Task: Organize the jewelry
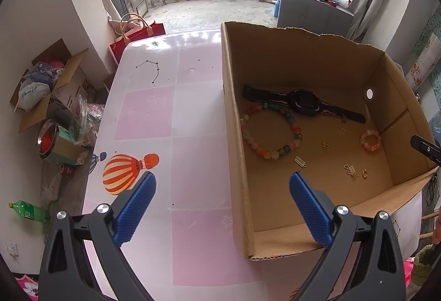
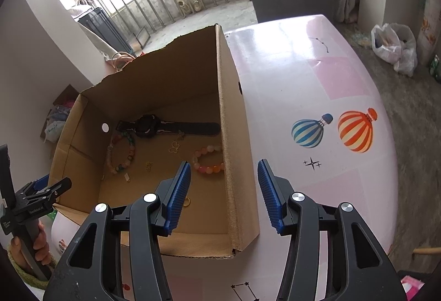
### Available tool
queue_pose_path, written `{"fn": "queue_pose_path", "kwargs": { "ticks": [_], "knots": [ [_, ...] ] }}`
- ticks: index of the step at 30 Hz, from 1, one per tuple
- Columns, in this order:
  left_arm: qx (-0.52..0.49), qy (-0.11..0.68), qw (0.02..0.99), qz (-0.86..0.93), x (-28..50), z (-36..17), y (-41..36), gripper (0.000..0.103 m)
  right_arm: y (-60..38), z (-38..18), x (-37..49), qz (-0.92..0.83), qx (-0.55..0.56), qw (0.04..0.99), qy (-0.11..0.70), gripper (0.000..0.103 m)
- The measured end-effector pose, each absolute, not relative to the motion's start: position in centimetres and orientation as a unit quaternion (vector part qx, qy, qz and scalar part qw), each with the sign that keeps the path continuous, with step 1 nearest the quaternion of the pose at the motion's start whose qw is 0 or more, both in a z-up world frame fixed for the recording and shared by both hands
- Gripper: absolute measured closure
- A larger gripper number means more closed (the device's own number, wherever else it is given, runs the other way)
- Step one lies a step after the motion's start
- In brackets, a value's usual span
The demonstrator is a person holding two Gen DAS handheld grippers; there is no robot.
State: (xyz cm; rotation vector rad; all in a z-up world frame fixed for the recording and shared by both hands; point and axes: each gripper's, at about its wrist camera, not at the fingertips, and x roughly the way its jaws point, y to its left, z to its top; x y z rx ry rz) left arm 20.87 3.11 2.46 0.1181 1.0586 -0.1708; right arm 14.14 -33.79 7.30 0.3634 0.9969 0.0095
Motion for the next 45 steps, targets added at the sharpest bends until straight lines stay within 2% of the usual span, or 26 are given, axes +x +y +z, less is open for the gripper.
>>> {"fn": "queue_pose_path", "kwargs": {
  "ticks": [21,33,45],
  "knots": [
    [0.062,0.492,0.866,-0.067,19.8,3.0,3.4,0.007,-33.2,7.2,13.4,0.011,0.175,0.861,0.477,0.053],
    [-0.061,0.498,0.833,-0.234,18.7,2.6,2.6,0.007,-33.0,6.6,13.6,0.038,0.167,0.857,0.486,0.05],
    [-0.079,0.484,0.844,-0.217,18.0,2.9,3.4,0.006,-31.8,6.8,13.0,0.05,0.151,0.85,0.502,0.051]
  ]
}}
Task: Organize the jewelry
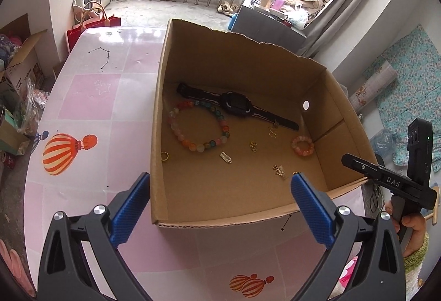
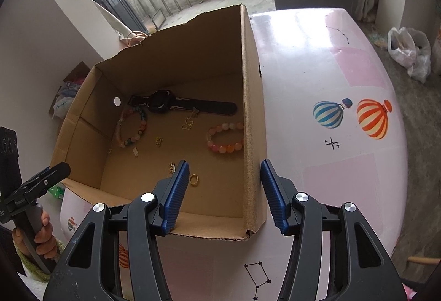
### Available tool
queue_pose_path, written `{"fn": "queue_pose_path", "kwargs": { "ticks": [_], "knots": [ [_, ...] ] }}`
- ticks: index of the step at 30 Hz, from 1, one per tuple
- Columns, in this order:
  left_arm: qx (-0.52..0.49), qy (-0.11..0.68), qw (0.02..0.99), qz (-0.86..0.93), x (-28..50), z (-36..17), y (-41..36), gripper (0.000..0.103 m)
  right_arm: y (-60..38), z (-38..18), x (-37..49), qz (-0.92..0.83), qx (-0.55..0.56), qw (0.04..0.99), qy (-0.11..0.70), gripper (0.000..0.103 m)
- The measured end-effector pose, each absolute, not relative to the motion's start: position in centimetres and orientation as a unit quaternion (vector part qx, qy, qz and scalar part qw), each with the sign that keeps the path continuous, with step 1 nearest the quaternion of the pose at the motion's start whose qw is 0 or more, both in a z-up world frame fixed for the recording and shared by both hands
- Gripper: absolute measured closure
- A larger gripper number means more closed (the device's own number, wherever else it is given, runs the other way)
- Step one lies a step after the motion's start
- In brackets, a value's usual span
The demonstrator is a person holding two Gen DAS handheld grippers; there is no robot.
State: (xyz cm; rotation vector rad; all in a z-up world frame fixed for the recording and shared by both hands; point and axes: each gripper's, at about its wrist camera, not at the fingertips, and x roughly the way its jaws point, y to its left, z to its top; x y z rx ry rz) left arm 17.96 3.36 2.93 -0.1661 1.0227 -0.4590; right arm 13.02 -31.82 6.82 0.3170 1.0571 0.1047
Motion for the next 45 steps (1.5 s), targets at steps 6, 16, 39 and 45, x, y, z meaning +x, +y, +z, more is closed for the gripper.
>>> {"fn": "queue_pose_path", "kwargs": {
  "ticks": [6,16,39,45],
  "knots": [
    [-0.088,0.482,0.846,-0.212,16.2,3.2,4.3,0.006,-31.0,6.8,11.7,0.043,0.148,0.852,0.5,0.051],
    [-0.081,0.469,0.855,-0.205,12.2,3.1,5.3,0.006,-30.5,6.8,8.5,0.039,0.155,0.859,0.486,0.05],
    [-0.045,0.356,0.93,-0.079,1.1,7.3,8.0,0.006,-25.8,13.0,-3.3,-0.012,0.049,0.945,0.323,0.015],
    [0.029,0.336,0.94,-0.052,-0.9,8.1,5.6,0.006,-23.3,13.2,-4.8,-0.014,0.035,0.95,0.311,0.008]
  ]
}}
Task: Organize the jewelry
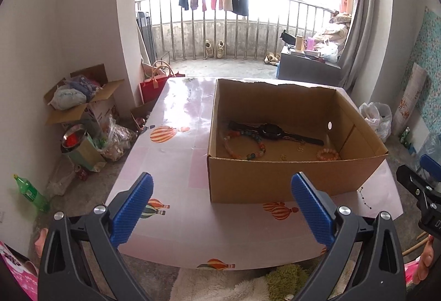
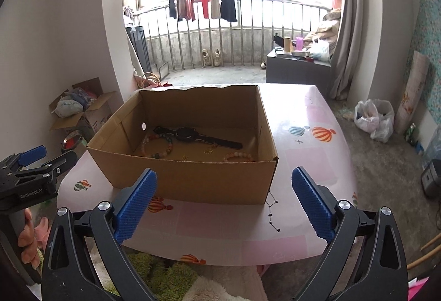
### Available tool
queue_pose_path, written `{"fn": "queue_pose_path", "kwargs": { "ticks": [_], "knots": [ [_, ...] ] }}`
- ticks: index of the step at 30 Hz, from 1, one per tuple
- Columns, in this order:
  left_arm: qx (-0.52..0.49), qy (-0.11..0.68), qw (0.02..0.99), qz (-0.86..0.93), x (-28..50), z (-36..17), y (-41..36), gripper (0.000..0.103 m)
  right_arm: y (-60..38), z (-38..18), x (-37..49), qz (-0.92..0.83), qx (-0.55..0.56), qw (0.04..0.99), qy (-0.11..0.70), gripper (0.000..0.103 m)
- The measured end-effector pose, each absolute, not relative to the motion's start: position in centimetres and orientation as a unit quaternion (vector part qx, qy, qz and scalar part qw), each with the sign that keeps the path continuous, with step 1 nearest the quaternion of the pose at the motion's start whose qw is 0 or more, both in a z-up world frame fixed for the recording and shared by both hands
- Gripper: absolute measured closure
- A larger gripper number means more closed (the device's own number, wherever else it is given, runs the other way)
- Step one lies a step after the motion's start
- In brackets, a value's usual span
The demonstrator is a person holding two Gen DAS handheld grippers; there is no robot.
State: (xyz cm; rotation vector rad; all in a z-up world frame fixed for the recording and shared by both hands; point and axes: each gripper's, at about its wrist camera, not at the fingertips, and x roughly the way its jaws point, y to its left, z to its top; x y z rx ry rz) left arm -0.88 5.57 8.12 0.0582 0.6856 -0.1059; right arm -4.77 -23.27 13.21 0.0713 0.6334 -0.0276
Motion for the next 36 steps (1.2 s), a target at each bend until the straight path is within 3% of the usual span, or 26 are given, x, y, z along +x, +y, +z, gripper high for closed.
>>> {"fn": "queue_pose_path", "kwargs": {
  "ticks": [10,24,36],
  "knots": [
    [0.033,0.338,0.939,-0.055,-0.3,7.6,4.0,0.006,-22.4,12.0,-4.5,-0.035,0.042,0.939,0.339,0.008],
    [-0.006,0.48,0.875,-0.059,2.7,1.0,3.5,0.006,-21.7,7.7,-2.0,-0.079,0.032,0.884,0.46,0.008],
    [-0.02,0.486,0.87,-0.084,3.0,0.8,5.0,0.006,-19.6,8.1,-1.5,-0.099,0.021,0.875,0.473,0.008]
  ]
}}
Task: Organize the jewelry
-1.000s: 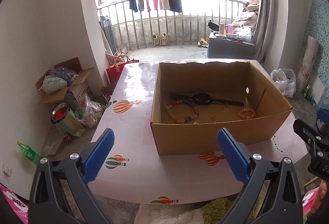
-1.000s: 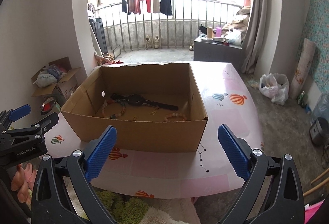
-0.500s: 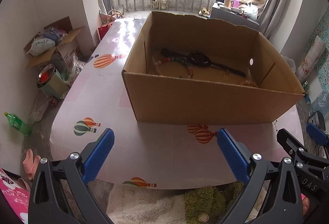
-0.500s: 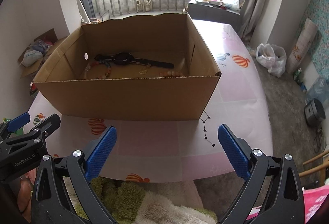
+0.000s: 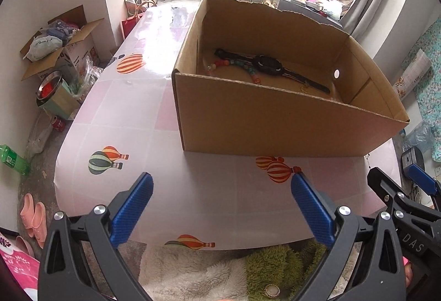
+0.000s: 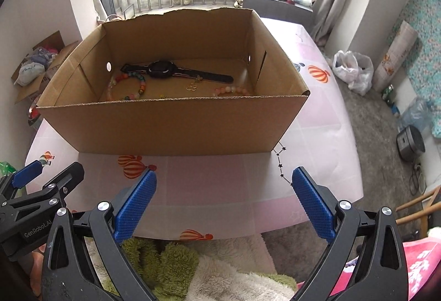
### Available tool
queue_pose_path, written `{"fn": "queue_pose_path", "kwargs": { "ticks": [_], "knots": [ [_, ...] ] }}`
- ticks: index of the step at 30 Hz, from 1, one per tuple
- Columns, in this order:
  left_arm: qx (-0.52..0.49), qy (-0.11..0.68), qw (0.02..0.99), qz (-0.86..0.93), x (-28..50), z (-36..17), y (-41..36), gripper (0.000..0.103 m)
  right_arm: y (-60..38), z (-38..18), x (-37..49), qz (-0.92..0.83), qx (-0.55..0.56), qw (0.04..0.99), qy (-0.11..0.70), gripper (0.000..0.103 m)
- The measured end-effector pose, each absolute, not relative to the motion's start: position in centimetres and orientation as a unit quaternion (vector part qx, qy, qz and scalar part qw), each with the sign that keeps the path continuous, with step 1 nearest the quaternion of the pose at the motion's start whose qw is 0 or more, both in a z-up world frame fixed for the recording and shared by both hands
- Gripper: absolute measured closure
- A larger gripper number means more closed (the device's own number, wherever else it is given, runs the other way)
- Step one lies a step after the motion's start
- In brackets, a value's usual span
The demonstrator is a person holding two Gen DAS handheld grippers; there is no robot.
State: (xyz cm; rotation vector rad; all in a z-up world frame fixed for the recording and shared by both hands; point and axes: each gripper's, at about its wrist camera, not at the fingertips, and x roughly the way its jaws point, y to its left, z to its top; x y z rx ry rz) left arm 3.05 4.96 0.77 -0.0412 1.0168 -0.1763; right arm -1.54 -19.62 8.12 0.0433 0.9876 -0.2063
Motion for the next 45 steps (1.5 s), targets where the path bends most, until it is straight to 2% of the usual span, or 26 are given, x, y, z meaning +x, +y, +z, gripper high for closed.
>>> {"fn": "queue_pose_path", "kwargs": {
  "ticks": [45],
  "knots": [
    [0.009,0.493,0.869,-0.05,3.7,1.1,1.7,0.006,-22.6,5.8,-0.2,-0.048,0.048,0.889,0.452,0.008]
  ]
}}
